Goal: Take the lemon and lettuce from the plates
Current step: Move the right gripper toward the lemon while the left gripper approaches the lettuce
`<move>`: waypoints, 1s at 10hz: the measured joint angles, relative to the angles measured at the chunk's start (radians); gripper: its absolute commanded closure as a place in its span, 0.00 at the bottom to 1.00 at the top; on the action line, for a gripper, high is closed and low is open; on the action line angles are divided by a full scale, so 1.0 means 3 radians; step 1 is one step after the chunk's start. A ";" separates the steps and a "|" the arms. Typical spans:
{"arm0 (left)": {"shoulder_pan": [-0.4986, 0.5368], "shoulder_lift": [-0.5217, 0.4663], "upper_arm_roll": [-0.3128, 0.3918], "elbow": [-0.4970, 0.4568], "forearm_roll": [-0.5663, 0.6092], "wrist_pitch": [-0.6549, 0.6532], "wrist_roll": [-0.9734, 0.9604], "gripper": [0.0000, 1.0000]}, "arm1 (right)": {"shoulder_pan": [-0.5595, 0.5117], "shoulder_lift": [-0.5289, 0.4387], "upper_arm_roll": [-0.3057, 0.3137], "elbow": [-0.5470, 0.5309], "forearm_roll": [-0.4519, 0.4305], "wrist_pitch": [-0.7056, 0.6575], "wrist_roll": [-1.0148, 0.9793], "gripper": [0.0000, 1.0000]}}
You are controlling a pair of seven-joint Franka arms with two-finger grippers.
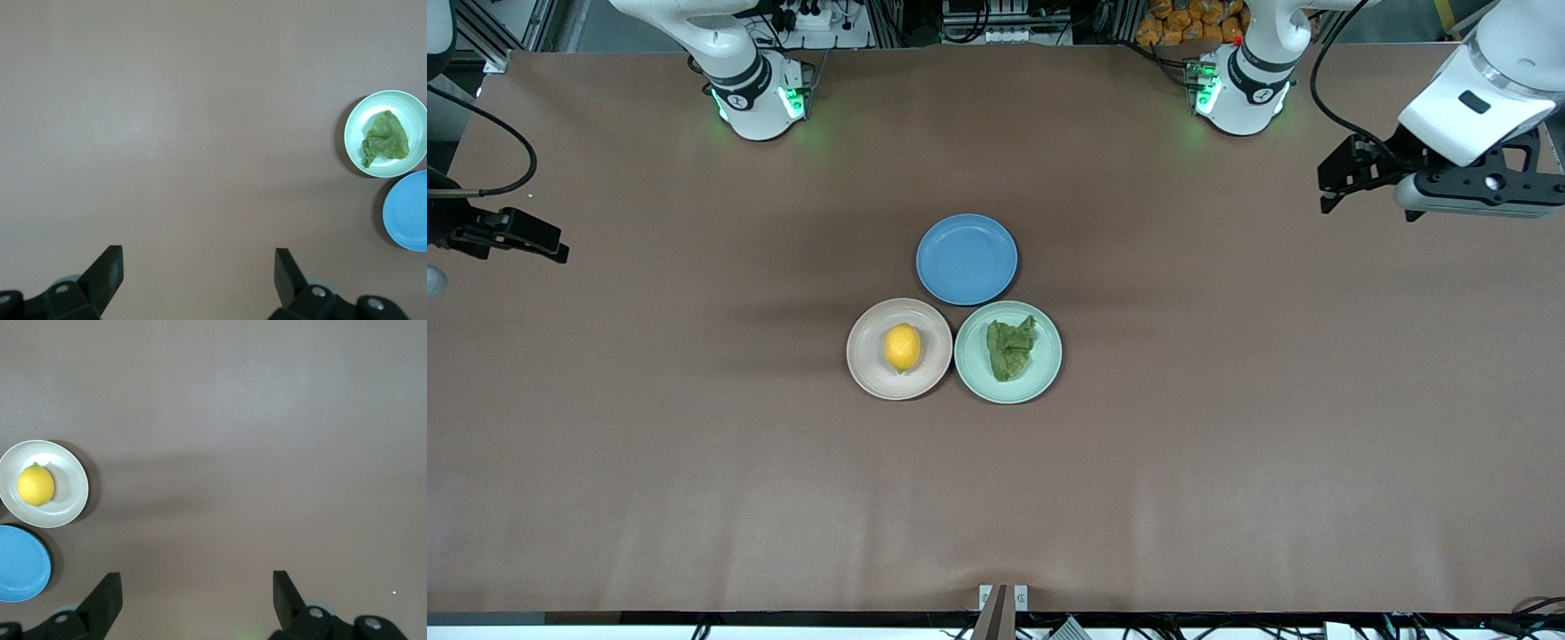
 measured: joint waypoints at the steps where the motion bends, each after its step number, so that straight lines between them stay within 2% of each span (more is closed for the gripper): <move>1: -0.0011 0.0004 -0.0002 0.0000 -0.0010 0.0000 0.0000 0.00 | 0.0000 0.0000 0.0000 0.0000 0.0000 0.0000 -0.0001 0.00; 4: -0.0022 0.0056 -0.0008 0.0002 -0.0024 -0.0003 0.0000 0.00 | 0.0000 0.0000 0.0000 -0.0002 0.0000 0.0000 -0.0001 0.00; 8: -0.0201 0.0627 -0.0134 0.0117 -0.0066 0.0012 -0.0028 0.00 | 0.0000 0.0000 0.0000 -0.0009 0.0002 0.0000 -0.0002 0.00; 10: -0.0193 0.0925 -0.0131 0.0126 -0.0386 0.0216 -0.0039 0.00 | 0.0023 0.0002 0.0005 -0.0019 0.0032 0.0031 -0.0003 0.00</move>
